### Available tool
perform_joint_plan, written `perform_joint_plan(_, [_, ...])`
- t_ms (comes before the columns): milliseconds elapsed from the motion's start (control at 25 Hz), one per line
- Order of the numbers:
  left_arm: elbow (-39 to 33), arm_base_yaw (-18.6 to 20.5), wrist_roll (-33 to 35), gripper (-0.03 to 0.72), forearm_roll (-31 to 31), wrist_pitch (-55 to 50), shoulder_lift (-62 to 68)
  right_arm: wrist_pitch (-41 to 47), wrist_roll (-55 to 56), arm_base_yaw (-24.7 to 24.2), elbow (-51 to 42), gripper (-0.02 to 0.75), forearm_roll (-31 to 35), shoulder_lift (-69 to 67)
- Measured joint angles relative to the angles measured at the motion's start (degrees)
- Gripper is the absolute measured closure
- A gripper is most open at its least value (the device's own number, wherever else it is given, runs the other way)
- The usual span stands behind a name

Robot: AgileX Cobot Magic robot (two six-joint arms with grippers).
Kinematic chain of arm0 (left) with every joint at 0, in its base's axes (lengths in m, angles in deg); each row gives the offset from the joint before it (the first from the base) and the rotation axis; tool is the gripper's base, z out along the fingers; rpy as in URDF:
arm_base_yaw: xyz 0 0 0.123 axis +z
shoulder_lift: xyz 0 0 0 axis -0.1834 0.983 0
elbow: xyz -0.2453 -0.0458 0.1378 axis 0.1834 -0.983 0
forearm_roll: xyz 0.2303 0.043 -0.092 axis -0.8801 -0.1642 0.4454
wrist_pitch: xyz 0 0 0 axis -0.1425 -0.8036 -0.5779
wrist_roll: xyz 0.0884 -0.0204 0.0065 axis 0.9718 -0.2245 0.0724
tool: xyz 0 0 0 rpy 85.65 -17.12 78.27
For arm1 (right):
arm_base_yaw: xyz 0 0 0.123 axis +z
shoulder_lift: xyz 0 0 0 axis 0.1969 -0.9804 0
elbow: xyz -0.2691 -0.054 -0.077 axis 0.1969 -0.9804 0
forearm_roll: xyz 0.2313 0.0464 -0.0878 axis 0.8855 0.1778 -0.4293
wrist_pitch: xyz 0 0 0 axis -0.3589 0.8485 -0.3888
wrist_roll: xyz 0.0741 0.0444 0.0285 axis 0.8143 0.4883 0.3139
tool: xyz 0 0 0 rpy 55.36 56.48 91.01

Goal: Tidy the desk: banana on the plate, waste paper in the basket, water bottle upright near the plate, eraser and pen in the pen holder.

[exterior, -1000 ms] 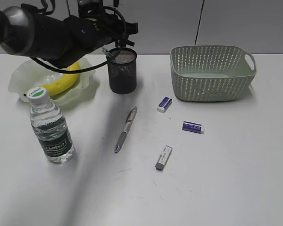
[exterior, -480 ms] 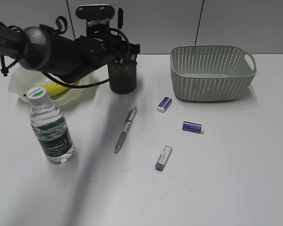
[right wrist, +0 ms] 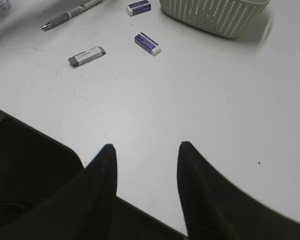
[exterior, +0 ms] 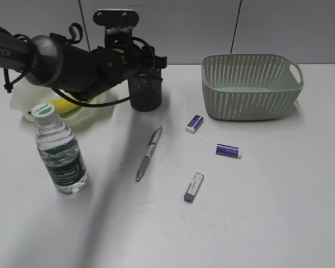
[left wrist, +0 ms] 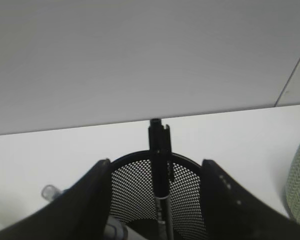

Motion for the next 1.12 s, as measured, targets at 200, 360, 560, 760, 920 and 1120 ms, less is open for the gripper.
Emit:
perform_joint_plan(200, [0.0,0.0,-0.06,0.237,-0.17,-0.27,-1.31,0.0,0.0,0.0,0.0,0.407,0.0,0.0])
perform_joint_plan(360, [0.0,0.0,-0.06,0.235,-2.56,-3.23,-5.75,0.0,0.0,0.0,0.0,0.407,0.0,0.0])
perform_joint_plan(560, [0.15,0.0,-0.06,0.235,-12.2,-16.11,-13.0,0.0,0.0,0.0,0.0,0.407,0.0,0.0])
perform_joint_plan(760, [0.17,0.68,-0.06,0.235,-21.05,-35.26,-21.29,0.0,0.0,0.0,0.0,0.407,0.0,0.0])
perform_joint_plan(920, [0.17,3.02,-0.12,0.236,-25.78,-52.19,-28.3,0.0,0.0,0.0,0.0,0.407,0.0,0.0])
perform_joint_plan(1120, [0.17,7.81,-3.72,0.262,-27.06,-69.49,-37.12,0.0,0.0,0.0,0.0,0.407,0.0,0.0])
